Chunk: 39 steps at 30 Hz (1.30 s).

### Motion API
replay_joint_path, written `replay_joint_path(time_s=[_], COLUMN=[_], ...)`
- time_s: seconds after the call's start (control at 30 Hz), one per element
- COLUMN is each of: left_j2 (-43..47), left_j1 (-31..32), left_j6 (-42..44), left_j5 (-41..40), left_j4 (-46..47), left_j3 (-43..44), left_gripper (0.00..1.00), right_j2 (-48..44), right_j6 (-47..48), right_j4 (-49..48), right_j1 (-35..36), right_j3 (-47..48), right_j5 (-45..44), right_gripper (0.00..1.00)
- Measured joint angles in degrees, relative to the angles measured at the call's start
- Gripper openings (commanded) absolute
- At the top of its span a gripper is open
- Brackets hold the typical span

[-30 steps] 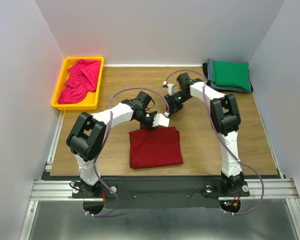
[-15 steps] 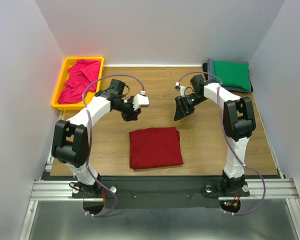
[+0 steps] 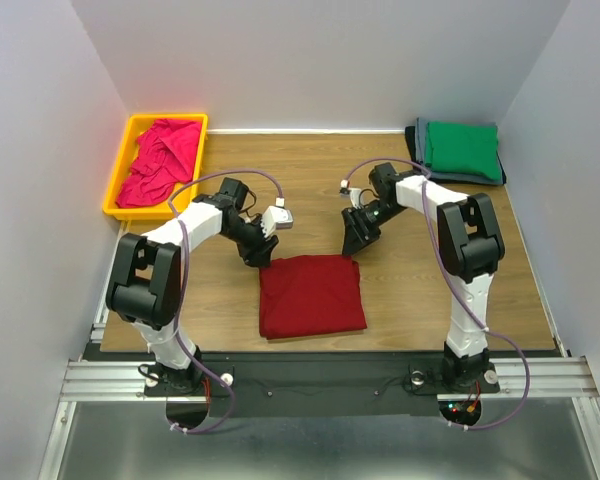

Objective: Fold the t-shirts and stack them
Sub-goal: Fold the tshirt

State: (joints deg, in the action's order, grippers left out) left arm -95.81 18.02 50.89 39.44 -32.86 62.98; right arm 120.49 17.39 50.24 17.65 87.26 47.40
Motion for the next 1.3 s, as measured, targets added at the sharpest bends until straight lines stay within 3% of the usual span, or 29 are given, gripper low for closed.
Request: replay_joint_path(time_s=[0.2, 0.3, 0.37, 0.4, 0.43, 0.5, 0.53, 0.6, 0.93, 1.13, 1.3], left_j2=[-2.32, -3.30, -3.93, -4.33, -4.63, -5.27, -5.70, -5.92, -4.74, -6.12, -12.59], left_j1=[-0.04, -0.04, -0.04, -0.04, -0.04, -0.04, -0.04, -0.04, -0.04, -0.04, -0.04], left_j6=[-0.52, -0.66, -0.68, -0.66, -0.66, -0.20, -0.02, 0.37, 1.57, 1.60, 0.11], left_j5=[0.02, 0.11, 0.17, 0.20, 0.24, 0.50, 0.72, 1.09, 3.98, 2.91, 0.63], left_j4=[-0.22, -0.26, -0.46, -0.76, -1.31, -2.23, -3.10, -4.28, -8.20, -5.77, -0.94], left_j3=[0.00, 0.00, 0.02, 0.04, 0.20, 0.76, 1.42, 2.27, 8.74, 9.42, 10.36], left_gripper=[0.52, 0.49, 0.44, 0.41, 0.31, 0.18, 0.07, 0.00, 0.00, 0.00, 0.00], right_j2=[0.07, 0.07, 0.07, 0.04, 0.04, 0.04, -0.07, -0.57, -11.02, -9.35, -5.86], right_j6=[0.00, 0.11, 0.42, 0.59, 0.61, 0.76, 0.66, 0.70, 1.11, 1.53, 0.83], right_j4=[-0.50, -0.59, -0.76, -0.81, -0.87, -0.87, -0.87, -1.01, -0.59, -1.60, -4.42], right_j1=[0.11, 0.11, 0.11, 0.11, 0.11, 0.13, 0.11, 0.11, 0.13, -0.15, -0.72], right_j3=[-1.92, -2.97, -3.37, -3.52, -3.78, -4.04, -4.20, -4.66, -6.80, -7.23, -8.00], right_j5=[1.01, 1.73, 2.12, 2.27, 2.56, 2.86, 3.13, 3.41, 0.83, -4.81, -9.92], right_gripper=[0.41, 0.27, 0.13, 0.09, 0.01, 0.01, 0.01, 0.01, 0.01, 0.00, 0.01])
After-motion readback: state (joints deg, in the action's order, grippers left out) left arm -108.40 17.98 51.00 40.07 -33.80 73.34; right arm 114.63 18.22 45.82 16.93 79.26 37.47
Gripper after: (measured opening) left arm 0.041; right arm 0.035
